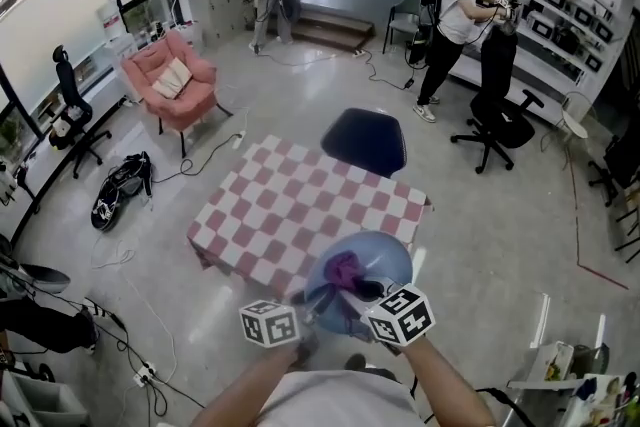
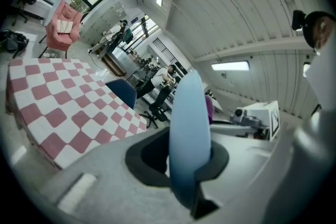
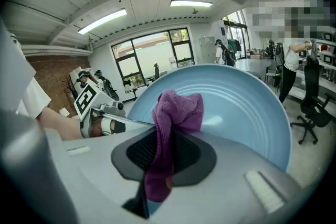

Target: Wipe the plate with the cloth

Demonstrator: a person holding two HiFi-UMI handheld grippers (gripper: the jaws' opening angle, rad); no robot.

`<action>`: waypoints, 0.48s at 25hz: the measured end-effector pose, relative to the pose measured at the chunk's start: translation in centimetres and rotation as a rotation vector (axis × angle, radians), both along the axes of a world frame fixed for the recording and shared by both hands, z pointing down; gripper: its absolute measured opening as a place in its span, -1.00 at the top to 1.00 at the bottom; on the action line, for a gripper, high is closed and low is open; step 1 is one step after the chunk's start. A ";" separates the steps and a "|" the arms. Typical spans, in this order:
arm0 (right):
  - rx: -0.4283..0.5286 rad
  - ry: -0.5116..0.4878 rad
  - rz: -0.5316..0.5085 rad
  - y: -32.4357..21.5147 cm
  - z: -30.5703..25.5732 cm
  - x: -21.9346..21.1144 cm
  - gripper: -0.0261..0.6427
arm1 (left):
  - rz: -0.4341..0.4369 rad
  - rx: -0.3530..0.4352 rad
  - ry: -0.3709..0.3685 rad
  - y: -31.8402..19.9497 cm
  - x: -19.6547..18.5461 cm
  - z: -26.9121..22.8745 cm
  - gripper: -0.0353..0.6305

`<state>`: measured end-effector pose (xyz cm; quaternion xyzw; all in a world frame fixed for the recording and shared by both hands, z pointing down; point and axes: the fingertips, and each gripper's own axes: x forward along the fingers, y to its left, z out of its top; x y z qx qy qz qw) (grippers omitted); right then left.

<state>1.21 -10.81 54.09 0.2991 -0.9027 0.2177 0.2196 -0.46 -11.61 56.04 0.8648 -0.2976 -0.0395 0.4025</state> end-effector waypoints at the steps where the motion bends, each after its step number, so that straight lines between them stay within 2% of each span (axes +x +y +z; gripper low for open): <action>1: 0.004 -0.002 -0.009 0.0 -0.2 -0.2 0.74 | 0.007 0.002 -0.005 0.0 0.2 0.0 0.75; 6: 0.020 -0.007 -0.052 -0.3 -1.1 -0.9 0.74 | 0.034 0.001 -0.006 0.2 0.7 0.3 0.75; 10: 0.046 0.016 -0.126 -0.1 -1.5 -1.4 0.74 | 0.094 0.012 -0.040 0.9 1.2 0.6 0.75; 12: 0.045 0.007 -0.127 -0.3 -1.7 -1.1 0.74 | 0.106 0.015 -0.042 0.9 1.4 0.5 0.75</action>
